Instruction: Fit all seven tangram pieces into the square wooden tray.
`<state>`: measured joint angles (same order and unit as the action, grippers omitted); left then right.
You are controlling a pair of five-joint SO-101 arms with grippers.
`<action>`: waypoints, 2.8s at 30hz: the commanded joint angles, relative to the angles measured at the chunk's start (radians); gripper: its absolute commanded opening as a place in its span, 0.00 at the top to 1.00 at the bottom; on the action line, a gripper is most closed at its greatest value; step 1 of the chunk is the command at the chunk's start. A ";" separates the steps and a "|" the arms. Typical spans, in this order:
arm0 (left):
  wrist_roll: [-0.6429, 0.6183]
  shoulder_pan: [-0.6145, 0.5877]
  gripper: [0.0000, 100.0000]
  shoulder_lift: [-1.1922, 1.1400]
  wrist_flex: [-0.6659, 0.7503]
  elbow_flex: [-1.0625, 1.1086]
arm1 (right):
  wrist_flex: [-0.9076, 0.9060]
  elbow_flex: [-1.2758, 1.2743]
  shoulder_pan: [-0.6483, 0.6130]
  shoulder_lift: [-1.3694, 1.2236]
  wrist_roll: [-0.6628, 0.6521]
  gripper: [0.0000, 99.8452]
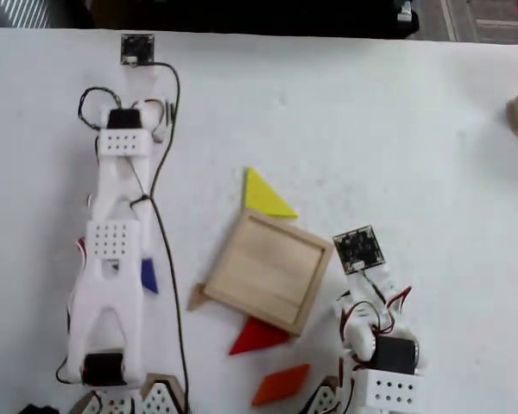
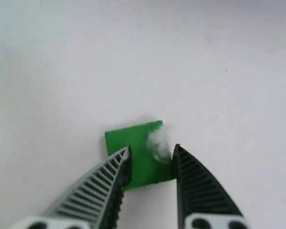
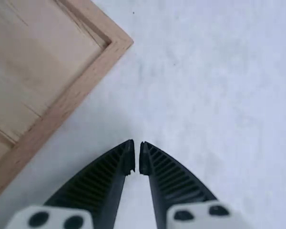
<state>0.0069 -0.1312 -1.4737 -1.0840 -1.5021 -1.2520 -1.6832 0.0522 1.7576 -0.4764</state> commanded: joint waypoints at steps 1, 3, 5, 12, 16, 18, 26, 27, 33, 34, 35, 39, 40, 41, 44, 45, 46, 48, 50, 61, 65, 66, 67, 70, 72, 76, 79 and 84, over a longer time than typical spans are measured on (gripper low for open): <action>0.011 -0.010 0.85 0.077 -0.222 -0.063 | -0.002 -0.009 0.004 0.012 0.011 0.97; 0.009 -0.005 0.85 0.104 -0.338 -0.104 | -0.002 -0.009 0.004 0.012 0.011 0.97; 0.008 0.018 0.85 0.127 -0.454 -0.153 | -0.002 -0.009 0.004 0.012 0.011 0.97; -0.052 0.065 0.85 0.265 -0.664 -0.167 | -0.002 -0.009 0.004 0.012 0.011 0.97; -0.087 0.061 0.85 0.348 -0.612 -0.167 | -0.002 -0.009 0.004 0.012 0.011 0.97; -0.091 0.062 0.85 0.363 -0.554 -0.164 | -0.002 -0.009 0.004 0.012 0.011 0.97; -0.109 0.035 0.85 0.249 -0.127 -0.052 | -0.002 -0.009 0.004 0.012 0.011 0.97; -0.068 0.036 0.85 0.223 -0.095 -0.038 | -0.002 -0.009 0.004 0.012 0.011 0.97; 0.026 0.024 0.85 0.085 0.066 -0.012 | -0.002 -0.009 0.004 0.012 0.011 0.97; 0.028 0.018 0.85 0.068 0.089 -0.012 | -0.002 -0.009 0.004 0.012 0.011 0.97; 0.029 0.016 0.85 0.053 0.112 -0.012 | -0.002 -0.009 0.004 0.012 0.011 0.97; 0.031 -0.007 0.85 0.001 0.176 -0.006 | -0.002 -0.009 0.004 0.012 0.011 0.97; 0.031 -0.010 0.85 -0.013 0.184 -0.006 | -0.002 -0.009 0.004 0.012 0.011 0.97; 0.031 -0.010 0.85 -0.027 0.186 -0.006 | -0.002 -0.009 0.004 0.012 0.011 0.97; 0.032 -0.018 0.85 -0.047 0.178 -0.012 | -0.002 -0.009 0.004 0.012 0.011 0.97; 0.032 -0.021 0.85 -0.047 0.176 -0.012 | -0.002 -0.009 0.004 0.012 0.011 0.97; 0.032 -0.022 0.85 -0.047 0.175 -0.012 | -0.002 -0.009 0.004 0.012 0.011 0.97; 0.040 -0.031 0.85 -0.047 0.133 -0.014 | -0.002 -0.009 0.004 0.012 0.011 0.97; 0.091 -0.031 0.85 -0.047 0.078 -0.017 | -0.002 -0.009 0.004 0.012 0.011 0.97; 0.135 -0.024 0.85 0.025 -0.425 -0.167 | -0.002 -0.009 0.004 0.012 0.011 0.97; 0.094 -0.024 0.85 0.101 -0.623 -0.167 | -0.002 -0.009 0.004 0.012 0.011 0.97; 0.064 -0.024 0.85 0.120 -0.672 -0.167 | -0.002 -0.009 0.004 0.012 0.011 0.97; 0.032 -0.022 0.85 0.140 -0.706 -0.166 | -0.002 -0.009 0.004 0.012 0.011 0.97; -0.043 -0.042 0.91 0.179 -0.709 -0.152 | -0.002 -0.009 0.004 0.012 0.011 0.97; -0.041 -0.048 0.98 0.205 -0.709 -0.112 | -0.002 -0.009 0.004 0.012 0.011 0.97; -0.048 -0.045 0.96 0.306 -0.709 0.075 | -0.002 -0.009 0.004 0.012 0.011 0.97; -0.049 -0.030 0.96 0.447 -0.709 0.275 | -0.002 -0.009 0.004 0.012 0.011 0.97; -0.049 0.016 0.97 0.713 -0.701 0.621 | -0.002 -0.009 0.004 0.012 0.011 0.97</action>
<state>-0.0330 -0.1573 -1.0226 -1.7868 -1.1063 -1.2520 -1.6832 0.0522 1.7576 -0.4764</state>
